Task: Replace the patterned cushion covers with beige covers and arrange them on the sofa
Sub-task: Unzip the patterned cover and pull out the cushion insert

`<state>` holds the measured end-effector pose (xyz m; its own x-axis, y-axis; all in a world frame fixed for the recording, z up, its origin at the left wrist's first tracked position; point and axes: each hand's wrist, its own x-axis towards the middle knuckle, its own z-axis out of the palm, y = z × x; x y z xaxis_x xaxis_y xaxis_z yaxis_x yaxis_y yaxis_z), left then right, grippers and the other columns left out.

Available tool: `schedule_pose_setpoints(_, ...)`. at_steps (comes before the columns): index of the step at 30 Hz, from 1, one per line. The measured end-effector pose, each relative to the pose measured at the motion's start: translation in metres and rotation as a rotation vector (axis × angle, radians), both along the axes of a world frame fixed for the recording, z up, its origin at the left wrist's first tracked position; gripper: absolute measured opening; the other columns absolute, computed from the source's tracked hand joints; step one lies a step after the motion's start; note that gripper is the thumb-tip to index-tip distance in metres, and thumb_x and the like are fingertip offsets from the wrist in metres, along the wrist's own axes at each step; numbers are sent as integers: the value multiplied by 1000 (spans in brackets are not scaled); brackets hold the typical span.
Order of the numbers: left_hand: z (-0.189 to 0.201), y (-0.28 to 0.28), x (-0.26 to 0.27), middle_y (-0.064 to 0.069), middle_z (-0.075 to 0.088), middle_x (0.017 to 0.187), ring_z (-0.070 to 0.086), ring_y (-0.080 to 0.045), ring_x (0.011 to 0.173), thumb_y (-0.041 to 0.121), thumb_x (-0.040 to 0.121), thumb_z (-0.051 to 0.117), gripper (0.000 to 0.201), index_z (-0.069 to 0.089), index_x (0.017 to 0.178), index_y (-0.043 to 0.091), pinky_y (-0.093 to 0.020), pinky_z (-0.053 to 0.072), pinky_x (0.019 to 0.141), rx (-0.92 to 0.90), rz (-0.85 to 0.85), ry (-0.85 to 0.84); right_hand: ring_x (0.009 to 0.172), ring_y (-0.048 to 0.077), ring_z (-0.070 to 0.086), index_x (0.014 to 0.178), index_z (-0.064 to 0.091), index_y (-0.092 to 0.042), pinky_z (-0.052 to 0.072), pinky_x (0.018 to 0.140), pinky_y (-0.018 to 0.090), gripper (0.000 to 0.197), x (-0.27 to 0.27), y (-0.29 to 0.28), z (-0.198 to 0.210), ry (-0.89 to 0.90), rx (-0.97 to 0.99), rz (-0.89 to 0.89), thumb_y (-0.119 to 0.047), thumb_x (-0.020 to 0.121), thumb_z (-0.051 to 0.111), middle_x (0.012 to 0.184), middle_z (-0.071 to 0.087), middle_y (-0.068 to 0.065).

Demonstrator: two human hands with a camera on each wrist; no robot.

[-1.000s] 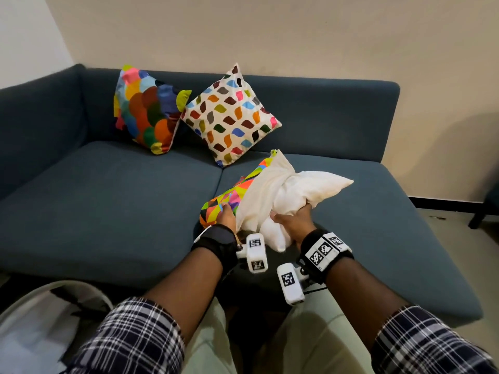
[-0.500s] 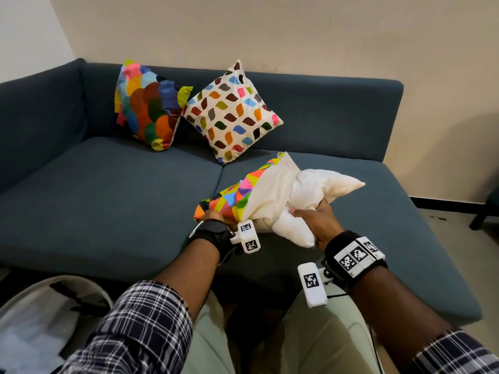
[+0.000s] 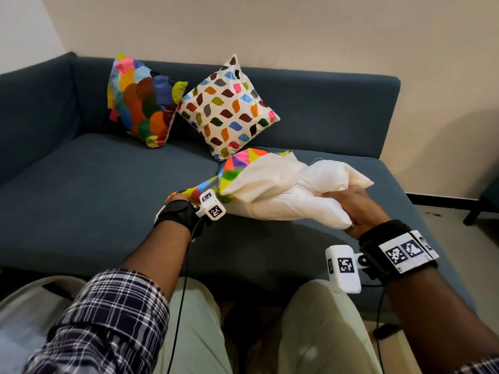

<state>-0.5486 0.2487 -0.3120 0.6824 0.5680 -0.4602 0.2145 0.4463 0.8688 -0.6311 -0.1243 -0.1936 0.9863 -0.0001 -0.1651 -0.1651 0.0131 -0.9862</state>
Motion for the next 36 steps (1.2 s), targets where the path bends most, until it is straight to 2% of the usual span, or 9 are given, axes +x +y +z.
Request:
schedule_pose_setpoints(4, 24, -1, -26, 17, 61, 45, 60, -1, 43, 26, 97, 58, 22, 72, 112, 18, -11, 45, 41, 218, -236, -57, 73, 16, 76, 104, 69, -8, 56, 52, 27, 28, 1, -13, 2, -29, -66, -32, 12, 83, 66, 92, 76, 7)
schedule_pose_setpoints(7, 23, 3, -28, -4, 75, 83, 69, -21, 66, 19, 63, 76, 25, 75, 87, 10, -25, 56, 68, 197, -349, -43, 82, 14, 76, 115, 65, -8, 58, 57, 26, 40, -3, -12, -9, -43, -61, 14, 12, 81, 70, 100, 76, 7)
schedule_pose_setpoints(13, 3, -18, -12, -16, 72, 115, 70, -28, 90, 47, 77, 54, 46, 78, 97, 14, -41, 55, 94, 257, -532, 111, 110, 30, 70, 136, 51, -17, 61, 84, 49, 67, 1, -11, -50, 50, 22, 97, 11, 80, 73, 124, 70, 12)
schedule_pose_setpoints(15, 24, -47, -3, -15, 67, 127, 66, -33, 110, 69, 68, 52, 73, 74, 107, 11, -47, 49, 103, 499, -429, 154, 113, 33, 67, 135, 48, -16, 59, 87, 52, 69, 2, -2, -59, 61, 5, 89, 10, 77, 75, 126, 66, 15)
schedule_pose_setpoints(17, 64, -94, -18, -11, 69, 121, 63, -33, 114, 81, 67, 44, 85, 72, 112, 15, -46, 48, 103, 799, -642, 70, 112, 33, 66, 133, 47, -16, 60, 82, 49, 69, 4, 8, -60, 51, -23, 94, 8, 75, 76, 124, 65, 15)
schedule_pose_setpoints(21, 70, -151, -36, -9, 55, 139, 53, -33, 125, 55, 90, 60, 51, 59, 132, 25, -41, 42, 106, 1217, -929, 19, 107, 23, 64, 129, 43, -15, 56, 81, 39, 65, 10, 28, -52, 39, -94, -28, -11, 77, 83, 120, 61, 6)
schedule_pose_setpoints(25, 51, -156, -35, -11, 54, 118, 57, -36, 103, 31, 99, 54, 12, 57, 108, 24, -43, 49, 86, 1328, -767, -63, 99, 16, 69, 117, 57, -8, 54, 67, 20, 47, 7, 39, -55, -7, -82, -23, -21, 81, 84, 113, 68, 3)
schedule_pose_setpoints(28, 45, -146, -37, -10, 57, 104, 58, -34, 86, 29, 101, 46, 11, 55, 100, 22, -37, 41, 65, 1566, -767, -102, 83, 21, 70, 91, 67, 0, 56, 63, 27, 6, 3, 30, -59, -55, -185, -25, -4, 87, 71, 89, 73, 8)
schedule_pose_setpoints(36, 23, -85, -28, -16, 61, 108, 65, -45, 97, 36, 101, 42, 25, 52, 123, 30, -47, 53, 78, 1791, -844, 161, 85, 23, 71, 110, 65, 6, 61, 70, 34, 24, -6, -10, -33, -173, -94, 84, 4, 87, 71, 98, 73, 15)
